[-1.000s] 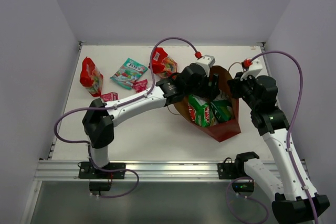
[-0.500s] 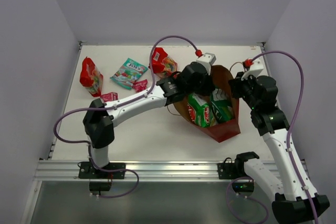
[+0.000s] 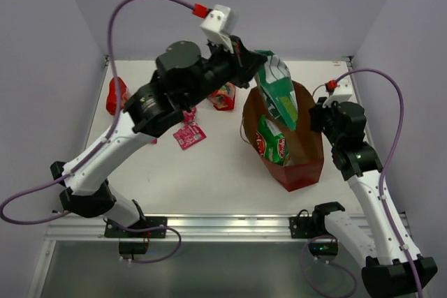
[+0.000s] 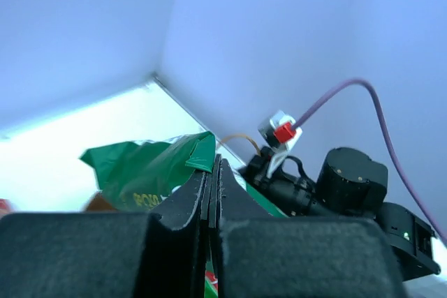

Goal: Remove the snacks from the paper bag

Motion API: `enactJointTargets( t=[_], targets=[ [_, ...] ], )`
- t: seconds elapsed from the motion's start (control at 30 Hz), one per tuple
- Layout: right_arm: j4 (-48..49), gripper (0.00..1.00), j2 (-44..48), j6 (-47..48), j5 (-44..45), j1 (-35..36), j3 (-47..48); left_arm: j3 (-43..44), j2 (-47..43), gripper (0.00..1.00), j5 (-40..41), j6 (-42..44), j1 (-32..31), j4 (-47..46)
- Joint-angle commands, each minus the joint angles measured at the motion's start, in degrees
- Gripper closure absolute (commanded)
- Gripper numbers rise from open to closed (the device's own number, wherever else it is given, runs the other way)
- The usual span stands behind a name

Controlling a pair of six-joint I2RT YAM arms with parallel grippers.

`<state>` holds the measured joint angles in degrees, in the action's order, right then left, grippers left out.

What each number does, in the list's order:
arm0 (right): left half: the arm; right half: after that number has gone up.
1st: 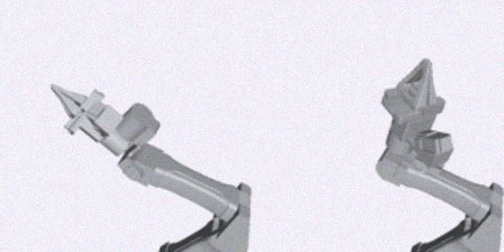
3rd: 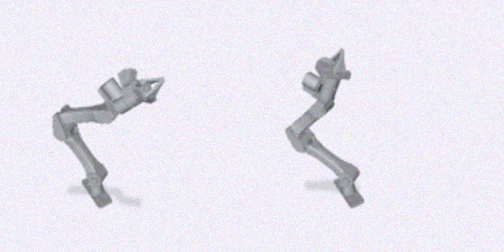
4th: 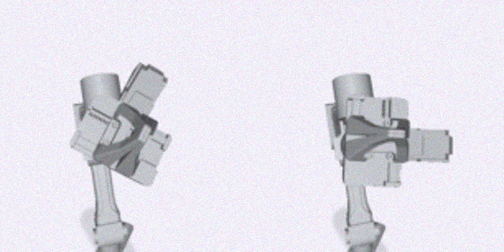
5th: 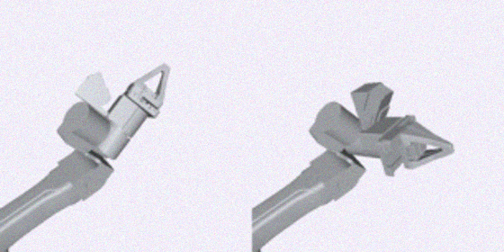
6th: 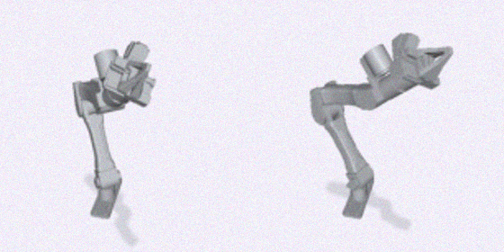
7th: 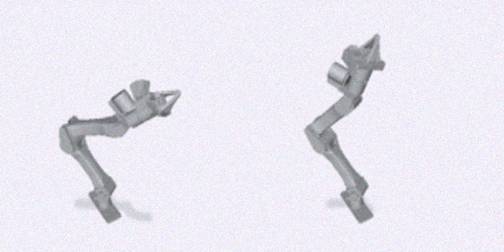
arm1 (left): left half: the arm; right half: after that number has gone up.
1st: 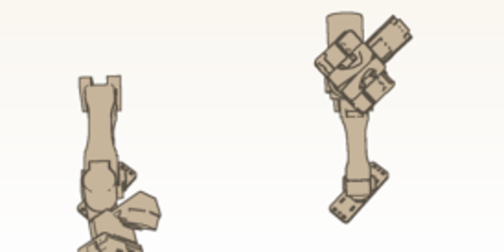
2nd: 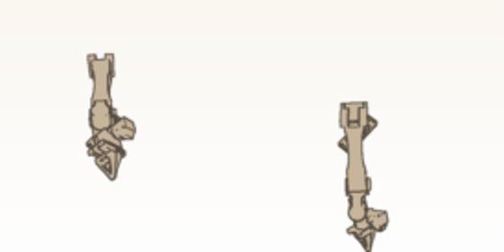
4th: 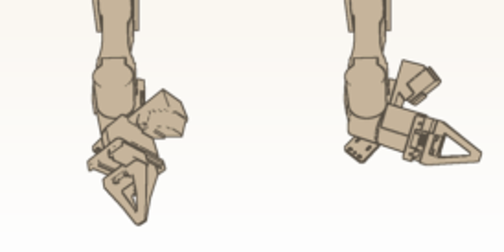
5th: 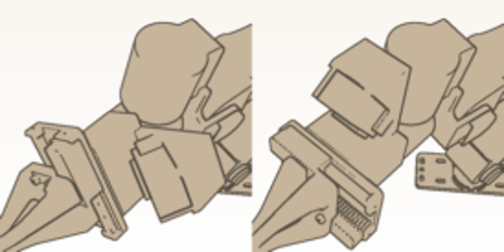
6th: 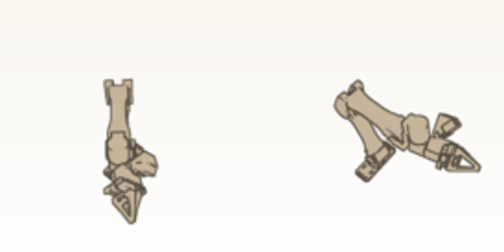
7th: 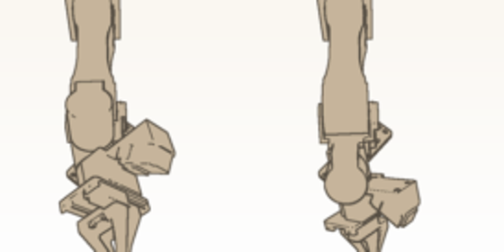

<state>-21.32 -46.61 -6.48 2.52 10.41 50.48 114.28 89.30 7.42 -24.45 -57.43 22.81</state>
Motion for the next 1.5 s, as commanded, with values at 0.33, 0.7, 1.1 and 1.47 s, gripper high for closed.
enactJointTargets(
  t=[0.33, 0.7, 1.1, 1.47],
  targets=[
    [0.4, 1.0, 0.6, -2.7, 9.2, -2.1, 1.7, 2.7, -13.7, 1.0, 29.0, 13.9, 0.6, 17.7],
    [0.4, 1.0, 3.8, -3.1, 10.2, -2.1, 1.9, -28.2, -17.4, 1.0, 20.4, 2.0, 1.0, 22.3],
    [2.4, 1.0, 4.9, -1.5, 6.6, -2.1, 0.6, -27.2, -8.3, 0.07, 16.3, 0.9, 4.3, 8.8],
    [3.4, 1.0, 5.0, -1.3, 4.8, -2.1, 0.3, -8.4, -2.6, 0.0, 2.9, -1.2, 2.8, 9.5]
  ],
)
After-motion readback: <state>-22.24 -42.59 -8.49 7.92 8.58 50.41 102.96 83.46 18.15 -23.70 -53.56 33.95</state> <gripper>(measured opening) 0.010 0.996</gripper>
